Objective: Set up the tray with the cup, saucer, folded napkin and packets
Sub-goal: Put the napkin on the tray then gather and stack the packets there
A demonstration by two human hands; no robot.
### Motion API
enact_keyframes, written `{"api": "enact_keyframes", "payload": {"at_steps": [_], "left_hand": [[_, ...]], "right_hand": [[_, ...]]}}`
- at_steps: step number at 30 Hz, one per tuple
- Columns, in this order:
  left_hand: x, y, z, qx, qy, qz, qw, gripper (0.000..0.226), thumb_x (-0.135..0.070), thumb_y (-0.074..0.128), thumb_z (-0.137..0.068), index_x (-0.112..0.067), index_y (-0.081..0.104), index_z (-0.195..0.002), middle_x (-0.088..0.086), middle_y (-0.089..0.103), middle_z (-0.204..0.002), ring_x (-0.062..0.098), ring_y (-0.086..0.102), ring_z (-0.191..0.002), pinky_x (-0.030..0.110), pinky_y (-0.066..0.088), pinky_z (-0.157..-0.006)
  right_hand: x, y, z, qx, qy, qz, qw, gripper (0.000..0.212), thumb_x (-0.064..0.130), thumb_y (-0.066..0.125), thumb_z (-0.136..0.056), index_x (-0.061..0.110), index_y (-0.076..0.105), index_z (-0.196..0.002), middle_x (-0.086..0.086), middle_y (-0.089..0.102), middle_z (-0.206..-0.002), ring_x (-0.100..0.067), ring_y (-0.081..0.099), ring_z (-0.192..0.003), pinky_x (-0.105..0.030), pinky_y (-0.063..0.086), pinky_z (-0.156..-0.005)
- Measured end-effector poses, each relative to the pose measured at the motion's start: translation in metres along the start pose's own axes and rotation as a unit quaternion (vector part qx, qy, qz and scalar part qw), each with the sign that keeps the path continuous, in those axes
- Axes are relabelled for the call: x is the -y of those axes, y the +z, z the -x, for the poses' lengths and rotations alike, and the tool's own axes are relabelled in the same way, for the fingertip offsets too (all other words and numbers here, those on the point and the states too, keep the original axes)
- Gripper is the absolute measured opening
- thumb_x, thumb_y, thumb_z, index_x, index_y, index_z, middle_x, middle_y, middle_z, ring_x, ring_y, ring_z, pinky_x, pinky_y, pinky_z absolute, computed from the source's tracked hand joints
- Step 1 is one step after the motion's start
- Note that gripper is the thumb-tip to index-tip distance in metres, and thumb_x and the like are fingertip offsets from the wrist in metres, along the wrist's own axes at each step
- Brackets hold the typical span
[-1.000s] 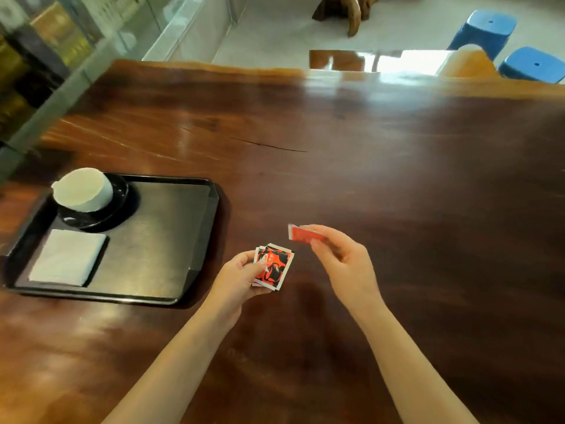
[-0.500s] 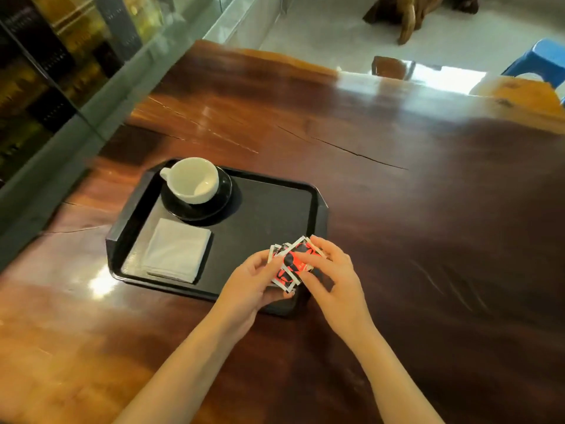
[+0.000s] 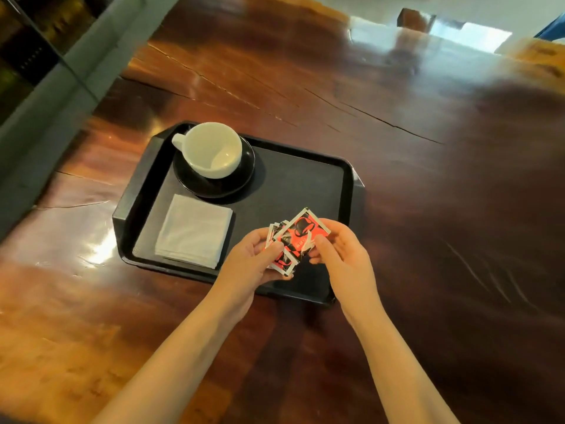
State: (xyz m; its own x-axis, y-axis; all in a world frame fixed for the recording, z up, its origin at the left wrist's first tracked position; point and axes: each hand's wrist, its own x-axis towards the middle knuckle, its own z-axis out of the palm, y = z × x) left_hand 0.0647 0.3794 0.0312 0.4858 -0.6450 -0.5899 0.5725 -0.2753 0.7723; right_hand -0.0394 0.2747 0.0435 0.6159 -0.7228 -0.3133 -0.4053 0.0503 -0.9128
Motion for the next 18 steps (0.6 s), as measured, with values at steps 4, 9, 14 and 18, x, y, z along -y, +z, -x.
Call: {"api": "enact_keyframes", "payload": {"at_steps": [4,9,14,18], "left_hand": [[0.008,0.001,-0.007,-0.017,0.003,0.0,1.0,0.02,-0.018,0.056,-0.091,-0.019,0.058,-0.111,0.002,0.074,-0.099,0.016,0.071,-0.088,0.029,0.058,-0.07],[0.014,0.005,-0.019,-0.018,-0.002,0.004,1.0,0.023,-0.021,0.058,-0.089,-0.017,0.06,-0.112,0.001,0.075,-0.096,0.015,0.071,-0.089,0.031,0.059,-0.074],[0.02,0.009,-0.028,-0.023,-0.005,0.024,0.999,0.021,-0.019,0.058,-0.089,-0.015,0.062,-0.109,0.008,0.074,-0.098,0.018,0.07,-0.087,0.029,0.058,-0.069],[0.025,0.011,-0.033,-0.028,0.005,-0.011,1.0,0.025,-0.023,0.058,-0.089,-0.016,0.062,-0.112,0.006,0.073,-0.099,0.015,0.07,-0.086,0.026,0.057,-0.067]], "right_hand": [[-0.011,0.0,-0.013,0.0,0.005,-0.013,1.0,0.018,0.018,0.052,-0.093,0.031,0.056,-0.105,0.006,0.067,-0.096,0.002,0.063,-0.074,-0.014,0.054,-0.065],[-0.027,-0.01,-0.039,-0.029,-0.002,0.011,1.0,0.022,0.015,0.05,-0.094,0.021,0.059,-0.113,0.003,0.068,-0.103,-0.005,0.067,-0.088,-0.021,0.056,-0.066],[-0.028,-0.027,-0.06,-0.077,0.022,-0.068,0.994,0.026,0.016,0.041,-0.098,0.03,0.052,-0.117,-0.002,0.063,-0.113,-0.013,0.064,-0.105,-0.031,0.057,-0.077],[-0.025,-0.034,-0.065,-0.064,0.041,-0.095,0.993,0.026,0.02,0.048,-0.096,0.026,0.048,-0.121,0.0,0.063,-0.114,-0.014,0.063,-0.108,-0.034,0.057,-0.081]]}}
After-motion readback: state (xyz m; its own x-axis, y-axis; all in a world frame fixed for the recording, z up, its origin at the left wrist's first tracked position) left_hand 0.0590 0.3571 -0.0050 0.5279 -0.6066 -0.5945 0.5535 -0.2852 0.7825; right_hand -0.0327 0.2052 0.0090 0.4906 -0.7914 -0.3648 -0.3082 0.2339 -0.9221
